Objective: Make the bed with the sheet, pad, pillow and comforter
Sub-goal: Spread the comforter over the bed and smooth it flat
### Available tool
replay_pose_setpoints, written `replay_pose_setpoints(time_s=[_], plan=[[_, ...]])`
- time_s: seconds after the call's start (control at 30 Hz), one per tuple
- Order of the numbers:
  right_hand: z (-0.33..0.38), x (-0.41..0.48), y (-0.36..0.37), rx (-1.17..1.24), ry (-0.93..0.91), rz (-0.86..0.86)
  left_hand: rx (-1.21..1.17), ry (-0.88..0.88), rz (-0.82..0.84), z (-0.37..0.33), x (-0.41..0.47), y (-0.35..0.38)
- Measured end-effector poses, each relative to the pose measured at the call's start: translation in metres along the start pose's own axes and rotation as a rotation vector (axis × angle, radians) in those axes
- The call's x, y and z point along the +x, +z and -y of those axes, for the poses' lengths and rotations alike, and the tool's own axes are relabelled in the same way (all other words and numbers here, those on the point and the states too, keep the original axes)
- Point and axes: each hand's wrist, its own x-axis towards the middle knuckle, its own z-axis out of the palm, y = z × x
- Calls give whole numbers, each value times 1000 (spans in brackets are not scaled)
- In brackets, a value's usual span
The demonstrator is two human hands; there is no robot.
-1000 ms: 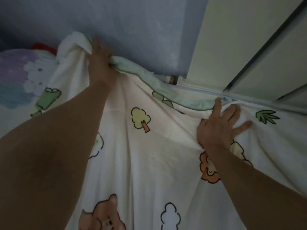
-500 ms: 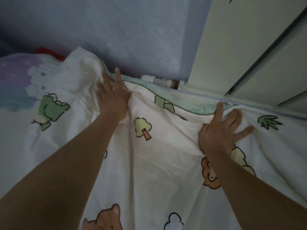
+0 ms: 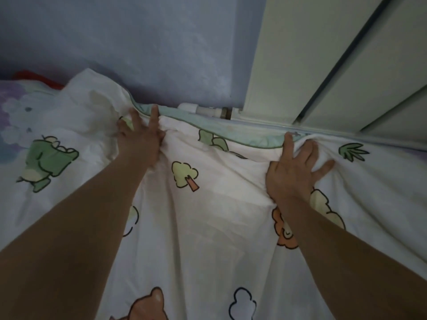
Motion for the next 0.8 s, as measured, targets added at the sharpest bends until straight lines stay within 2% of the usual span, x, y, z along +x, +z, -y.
replay_pose_setpoints(time_s=[0.17, 0.23, 0.3, 0.37, 0.43, 0.5, 0.57, 0.63, 0.67, 0.7, 0.8], plan=[[-2, 1, -2, 19, 20, 7, 44, 13, 131, -1, 13, -7], [1, 5, -10, 99, 46, 30, -40, 65, 131, 8, 22, -14], [-1, 13, -24, 181, 115, 93, -249, 116, 106, 17, 26, -32], [-4, 25, -50, 145, 169, 55, -461, 94, -1, 22, 27, -57], [-2, 34, -75, 226, 197, -96, -440, 80, -208, 21, 28, -74], [3, 44, -88, 392, 238, -184, -362, 106, -321, 13, 25, -84], [11, 48, -85, 500, 301, -188, -417, 94, -286, 0, 23, -78], [21, 40, -67, 639, 353, -143, -571, 66, -199, -7, 24, -61], [24, 34, -53, 676, 335, -136, -608, 110, -182, -10, 24, -47], [24, 29, -38, 614, 256, -150, -555, 198, -197, -10, 23, -29], [16, 23, -7, 117, -4, -180, -222, 396, -259, -5, 20, 8]])
